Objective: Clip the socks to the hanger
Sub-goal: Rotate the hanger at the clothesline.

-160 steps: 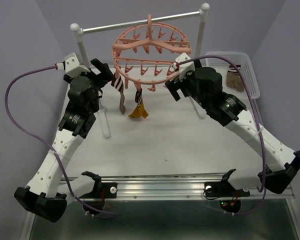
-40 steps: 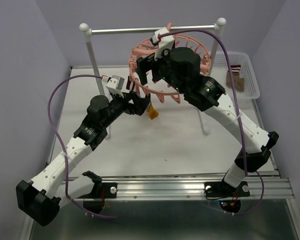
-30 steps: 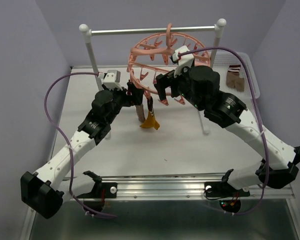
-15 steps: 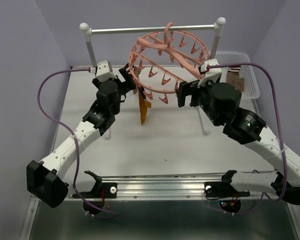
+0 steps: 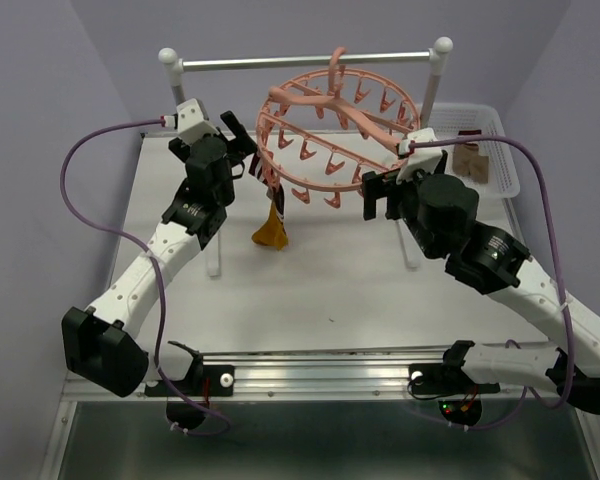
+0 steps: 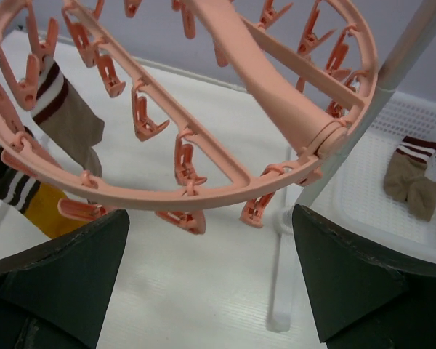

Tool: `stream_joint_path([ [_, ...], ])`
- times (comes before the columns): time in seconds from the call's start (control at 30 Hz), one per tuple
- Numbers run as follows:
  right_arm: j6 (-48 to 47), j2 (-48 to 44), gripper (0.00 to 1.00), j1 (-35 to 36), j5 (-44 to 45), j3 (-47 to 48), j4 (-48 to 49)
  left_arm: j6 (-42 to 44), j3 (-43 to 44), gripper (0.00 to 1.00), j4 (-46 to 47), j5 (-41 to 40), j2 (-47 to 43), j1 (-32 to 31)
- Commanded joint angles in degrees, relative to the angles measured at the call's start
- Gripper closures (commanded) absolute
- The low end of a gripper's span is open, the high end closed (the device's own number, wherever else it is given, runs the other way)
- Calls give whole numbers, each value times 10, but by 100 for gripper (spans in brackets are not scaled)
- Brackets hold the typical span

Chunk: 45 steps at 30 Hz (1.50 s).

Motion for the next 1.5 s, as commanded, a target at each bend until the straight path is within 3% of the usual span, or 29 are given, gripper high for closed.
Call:
stream_joint_path([
  [0.0, -141, 3, 0, 6, -63, -16, 15, 25, 39, 1, 10, 4, -23, 1],
  [0.13, -364, 12, 0, 6, -165, -26, 16, 45, 36, 1, 6, 20, -41, 1],
  [0.27, -581, 52, 0, 6, -180, 1, -7, 55, 27, 1, -3, 25, -56, 2],
  [0.3, -604, 64, 3, 6, -184, 12, -33, 58, 24, 1, -7, 26, -57, 1],
  [0.33, -621, 76, 15, 6, -185, 25, -43, 60, 23, 1, -8, 26, -60, 2],
  [0.4, -640, 124, 27, 6, -201, 96, -98, 63, 21, 1, -12, 29, -66, 1],
  [0.53, -647, 203, 37, 0, -225, 205, -191, 77, 14, 1, -10, 36, -79, 2],
  [0.7, -623, 294, 69, -5, -210, 309, -252, 88, -5, 1, -10, 39, -105, 4],
  [0.73, -616, 306, 69, -5, -212, 310, -267, 88, -5, 1, -10, 38, -110, 4],
  [0.87, -581, 356, 88, -5, -248, 384, -320, 84, -28, 1, -13, 36, -141, 4],
  [1.03, -536, 383, 99, -5, -253, 382, -295, 72, -52, 1, -19, 36, -166, 4],
  [1.13, -481, 400, 99, -5, -264, 402, -269, 54, -64, 1, -23, 39, -176, 4],
  [1.37, -228, 401, 99, -5, -256, 426, -160, 37, -79, 1, -25, 51, -177, 5],
  [1.47, -167, 415, 99, -5, -247, 435, -144, 32, -80, 1, -28, 62, -176, 4],
])
